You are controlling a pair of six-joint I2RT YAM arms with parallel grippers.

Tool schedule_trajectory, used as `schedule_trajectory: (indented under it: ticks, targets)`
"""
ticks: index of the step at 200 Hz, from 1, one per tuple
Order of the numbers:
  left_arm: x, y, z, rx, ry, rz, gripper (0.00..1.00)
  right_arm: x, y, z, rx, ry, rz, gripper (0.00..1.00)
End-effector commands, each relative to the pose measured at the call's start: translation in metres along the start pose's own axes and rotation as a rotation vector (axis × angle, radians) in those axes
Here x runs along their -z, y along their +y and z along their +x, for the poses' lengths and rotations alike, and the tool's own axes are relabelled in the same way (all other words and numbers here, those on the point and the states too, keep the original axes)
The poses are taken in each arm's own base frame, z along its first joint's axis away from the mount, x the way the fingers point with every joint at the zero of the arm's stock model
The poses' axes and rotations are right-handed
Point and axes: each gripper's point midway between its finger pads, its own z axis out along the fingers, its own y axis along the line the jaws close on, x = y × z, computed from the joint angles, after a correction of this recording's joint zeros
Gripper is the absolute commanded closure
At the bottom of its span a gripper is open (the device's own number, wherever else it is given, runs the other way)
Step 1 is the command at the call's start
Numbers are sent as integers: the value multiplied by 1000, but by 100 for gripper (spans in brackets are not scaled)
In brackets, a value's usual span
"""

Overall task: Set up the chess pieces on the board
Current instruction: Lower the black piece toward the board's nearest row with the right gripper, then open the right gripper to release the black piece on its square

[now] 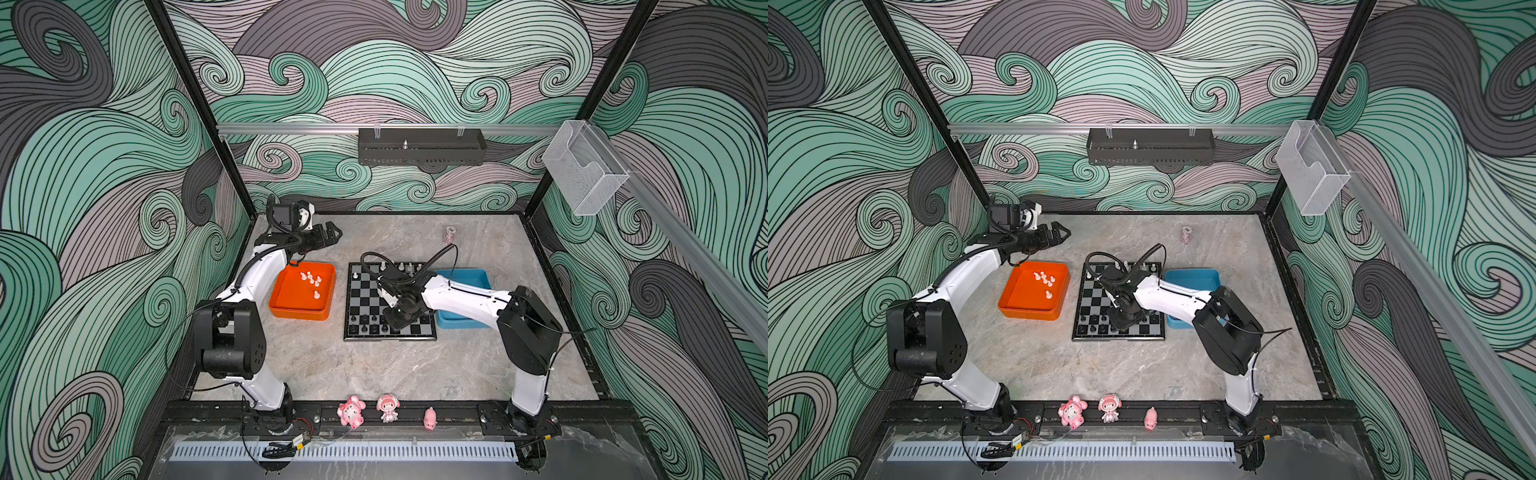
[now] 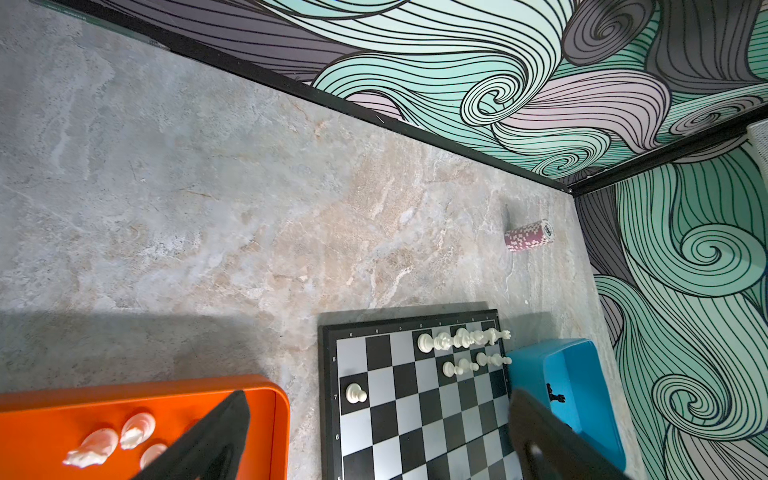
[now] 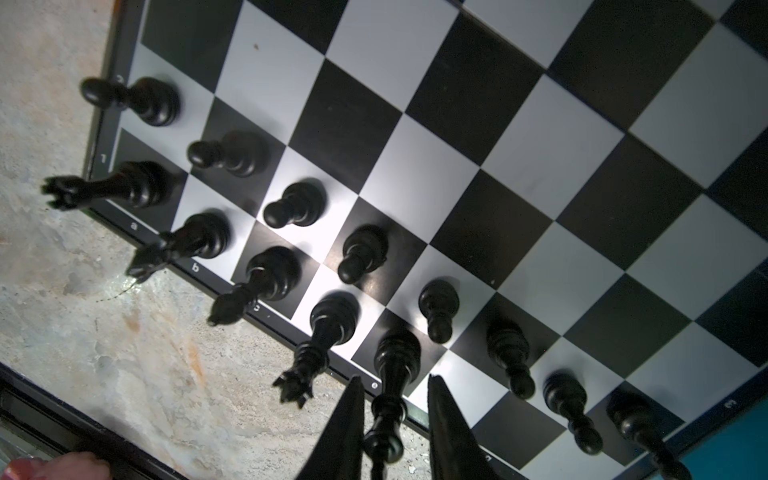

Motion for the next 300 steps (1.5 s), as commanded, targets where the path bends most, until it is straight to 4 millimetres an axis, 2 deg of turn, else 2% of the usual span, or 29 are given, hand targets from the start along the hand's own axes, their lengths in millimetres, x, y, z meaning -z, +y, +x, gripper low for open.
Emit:
schedule_trajectory:
  ticks: [1, 42, 78, 120, 151, 169, 176, 205, 233, 249, 287, 300]
  targets:
    - [1, 0, -6, 9, -16, 15, 1, 10, -1, -12, -2, -41, 11, 68]
    - [1, 0, -6, 12, -17, 16, 1, 13, -1, -12, -3, -49, 14, 67]
    - [1, 0, -6, 11, -16, 18, 1, 25, -1, -16, -7, -78, 13, 66]
    - [3, -1, -7, 9, -16, 18, 1, 46, -3, -22, -28, -123, 0, 60]
    - [8, 17, -6, 51, -5, -102, 1, 71, -9, -28, -68, -176, -37, 53]
    - [20, 29, -4, 74, -1, -198, 1, 90, -21, -34, -109, -218, -68, 41]
    - [25, 37, -2, 89, 0, -254, 1, 98, -30, -37, -130, -240, -72, 31]
    - [57, 76, 29, 189, 53, -509, 1, 132, -79, -45, -196, -343, -5, 1]
    - [82, 92, 50, 224, 83, -636, 1, 145, -121, -42, -265, -377, 46, 1]
    - [93, 100, 58, 258, 101, -689, 1, 148, -135, -39, -297, -384, 46, 1]
    - [83, 114, 66, 308, 175, -716, 2, 148, -148, -32, -311, -401, 35, 1]
    - [79, 123, 66, 331, 209, -735, 6, 146, -152, -29, -321, -395, 34, 1]
